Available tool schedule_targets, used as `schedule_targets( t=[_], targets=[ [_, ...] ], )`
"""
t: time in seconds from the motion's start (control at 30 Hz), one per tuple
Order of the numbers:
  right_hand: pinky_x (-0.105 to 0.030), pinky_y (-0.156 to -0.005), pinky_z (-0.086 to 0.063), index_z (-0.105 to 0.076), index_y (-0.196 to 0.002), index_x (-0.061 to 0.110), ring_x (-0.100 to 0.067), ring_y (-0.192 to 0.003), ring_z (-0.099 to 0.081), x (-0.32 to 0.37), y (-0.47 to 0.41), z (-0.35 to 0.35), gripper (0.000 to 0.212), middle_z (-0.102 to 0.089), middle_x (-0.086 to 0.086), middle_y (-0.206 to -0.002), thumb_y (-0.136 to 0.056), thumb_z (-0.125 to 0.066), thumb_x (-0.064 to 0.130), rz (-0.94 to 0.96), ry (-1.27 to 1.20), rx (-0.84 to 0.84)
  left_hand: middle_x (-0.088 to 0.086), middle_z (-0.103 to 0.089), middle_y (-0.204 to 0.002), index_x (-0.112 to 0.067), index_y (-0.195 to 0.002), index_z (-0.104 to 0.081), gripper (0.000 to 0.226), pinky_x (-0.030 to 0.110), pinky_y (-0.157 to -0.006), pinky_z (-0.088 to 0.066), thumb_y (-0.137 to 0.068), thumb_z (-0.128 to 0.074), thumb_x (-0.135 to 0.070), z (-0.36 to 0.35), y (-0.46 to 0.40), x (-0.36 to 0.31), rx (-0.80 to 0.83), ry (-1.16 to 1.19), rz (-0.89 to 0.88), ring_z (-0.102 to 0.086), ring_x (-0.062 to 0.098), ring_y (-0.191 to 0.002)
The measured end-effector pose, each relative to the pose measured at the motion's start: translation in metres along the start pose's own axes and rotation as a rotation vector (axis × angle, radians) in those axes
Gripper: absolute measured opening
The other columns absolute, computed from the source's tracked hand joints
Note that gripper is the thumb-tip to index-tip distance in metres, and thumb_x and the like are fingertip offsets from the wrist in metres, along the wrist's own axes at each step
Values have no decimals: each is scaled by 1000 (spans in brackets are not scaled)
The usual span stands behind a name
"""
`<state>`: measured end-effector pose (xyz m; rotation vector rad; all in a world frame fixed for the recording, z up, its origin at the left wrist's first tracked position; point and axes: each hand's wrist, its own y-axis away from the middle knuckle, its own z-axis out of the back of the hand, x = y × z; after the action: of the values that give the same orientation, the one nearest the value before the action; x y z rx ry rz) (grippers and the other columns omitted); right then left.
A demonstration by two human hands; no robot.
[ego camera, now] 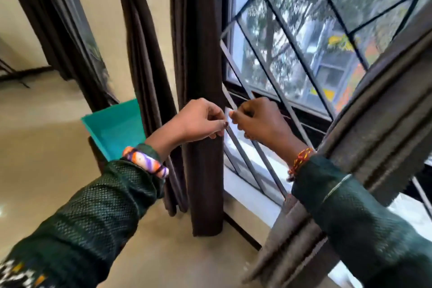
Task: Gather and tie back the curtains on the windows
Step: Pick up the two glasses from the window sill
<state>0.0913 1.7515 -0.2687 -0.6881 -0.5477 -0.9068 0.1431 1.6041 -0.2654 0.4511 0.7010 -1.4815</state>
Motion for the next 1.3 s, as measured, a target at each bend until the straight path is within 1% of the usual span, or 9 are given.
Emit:
schedule_targets(
  t=[0.13,0.27,0.4,0.53,0.77,0.87,1.07,1.17,1.3],
  targets=[
    [-39,-58,-53,-62,-62,9,-29,-59,-60,-69,4,-36,32,-62,-14,-62,-85,-59,29,-182,8,75,5,-70,-70,-13,-72,-68,15,16,-56,-49,-84,-60,-9,-62,-27,41,163,32,70,-58,1,-52],
    [-31,-56,-46,-60,-62,11,-21,-59,-58,-127,19,-69,27,-60,-5,-59,-86,-58,23,-329,19,96,-10,-57,-56,-23,-60,-58,28,8,-53,-37,-82,-59,-7,-122,-44,66,355,-8,77,-50,-7,-48],
    [-20,-59,-40,-65,-88,15,-13,-76,-60,-179,39,-98,9,-64,3,-80,-87,-60,22,-493,-17,56,8,-68,-84,-8,-91,-67,14,28,-69,-44,-84,-57,-15,-175,-60,88,486,-38,88,-59,15,-77],
    [-35,-79,-51,-65,-96,6,-23,-89,-64,-221,66,-111,15,-69,-9,-91,-84,-57,4,-729,-74,-120,9,-67,-105,-12,-107,-64,23,19,-66,-34,-87,-51,-12,-233,-73,82,654,-47,-43,-59,23,-100],
    [-40,-97,-42,-42,-132,2,-29,-111,-53,-255,115,-95,52,-55,-19,-124,-84,-62,10,-1071,26,-370,8,-63,-118,-15,-120,-57,32,35,-91,-46,-89,-53,-20,-299,-78,76,909,-96,-232,-56,28,-109],
    [-42,-109,-35,-28,-144,7,-28,-127,-45,-255,137,-88,64,-43,-16,-142,-88,-59,13,-1189,16,-456,10,-62,-119,-14,-122,-56,33,34,-91,-46,-90,-53,-22,-310,-71,82,961,-92,-279,-56,28,-109],
    [-34,-106,-33,-25,-145,6,-31,-130,-42,-249,163,-94,66,-40,-16,-144,-89,-59,10,-1351,31,-623,14,-65,-115,-8,-117,-59,31,36,-90,-46,-88,-53,-16,-318,-60,108,1010,-47,-311,-58,31,-107],
    [-33,-91,-47,-28,-144,13,-25,-115,-52,-249,163,-112,63,-48,-7,-131,-88,-59,9,-1330,-28,-591,11,-64,-118,-11,-121,-57,31,31,-92,-45,-90,-52,-17,-323,-62,117,1004,-31,-290,-56,27,-110],
    [-43,-104,-41,-30,-143,10,-28,-123,-47,-271,151,-142,60,-45,-14,-138,-89,-57,13,-1313,-53,-459,8,-61,-123,-13,-124,-55,34,30,-92,-43,-90,-52,-17,-346,-76,126,981,-64,-302,-55,26,-112]
  ],
)
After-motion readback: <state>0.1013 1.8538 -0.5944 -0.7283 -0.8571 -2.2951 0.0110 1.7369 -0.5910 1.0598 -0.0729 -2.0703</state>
